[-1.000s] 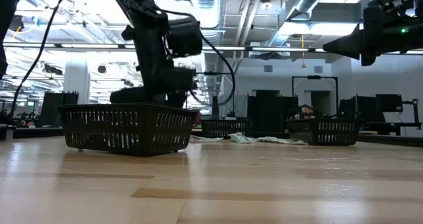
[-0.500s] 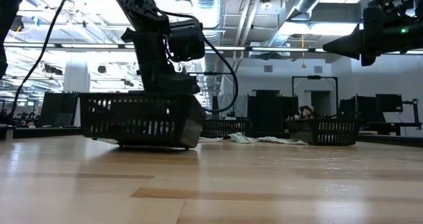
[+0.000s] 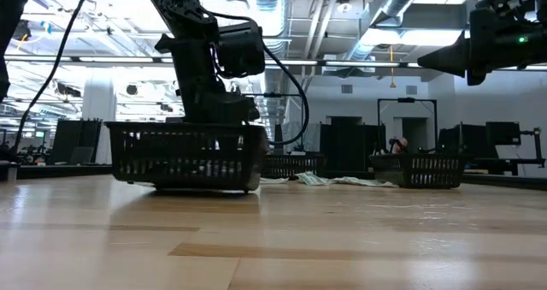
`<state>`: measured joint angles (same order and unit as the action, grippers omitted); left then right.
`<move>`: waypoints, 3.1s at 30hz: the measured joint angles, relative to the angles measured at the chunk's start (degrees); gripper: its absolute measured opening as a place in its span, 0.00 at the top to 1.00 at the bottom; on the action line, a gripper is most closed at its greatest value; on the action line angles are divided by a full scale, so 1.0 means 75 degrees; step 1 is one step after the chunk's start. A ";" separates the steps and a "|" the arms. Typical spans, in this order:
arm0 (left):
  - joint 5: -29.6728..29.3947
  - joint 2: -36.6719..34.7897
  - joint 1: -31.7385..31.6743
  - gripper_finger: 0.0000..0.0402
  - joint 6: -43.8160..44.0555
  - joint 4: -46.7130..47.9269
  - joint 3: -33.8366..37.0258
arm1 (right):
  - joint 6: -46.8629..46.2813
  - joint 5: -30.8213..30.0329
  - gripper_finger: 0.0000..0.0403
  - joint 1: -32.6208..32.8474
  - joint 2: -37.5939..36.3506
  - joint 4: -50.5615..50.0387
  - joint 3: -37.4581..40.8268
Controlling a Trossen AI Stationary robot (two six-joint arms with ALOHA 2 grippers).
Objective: Pick & Place First Aid Supplies
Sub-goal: Put the orange ointment pack into the top black bin
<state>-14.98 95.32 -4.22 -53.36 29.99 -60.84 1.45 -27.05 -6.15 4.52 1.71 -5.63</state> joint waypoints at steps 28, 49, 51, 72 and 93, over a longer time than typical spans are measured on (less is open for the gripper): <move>0.0440 -0.0547 -0.0134 0.41 -0.0866 0.0335 -0.0009 | 0.0000 0.0000 0.98 0.0002 0.0001 -0.0001 0.0000; 0.0850 -0.0398 -0.0530 0.41 -0.1515 -0.0020 -0.0009 | 0.0002 0.0000 0.98 0.0000 0.0000 -0.0002 0.0000; 0.0779 -0.0340 -0.0572 0.41 -0.1513 -0.0050 -0.0006 | 0.0003 0.0000 0.98 0.0003 0.0001 0.0000 0.0000; 0.0756 0.0033 -0.0590 0.41 -0.1494 -0.0257 -0.0009 | 0.0000 -0.0002 0.98 0.0002 0.0001 0.0006 0.0000; 0.1034 0.0033 -0.0602 0.59 -0.1448 -0.0261 -0.0006 | 0.0003 0.0000 0.98 0.0003 0.0001 -0.0001 0.0000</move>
<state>-7.23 95.57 -8.73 -64.23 28.03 -60.88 1.48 -27.05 -6.13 4.54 1.71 -5.63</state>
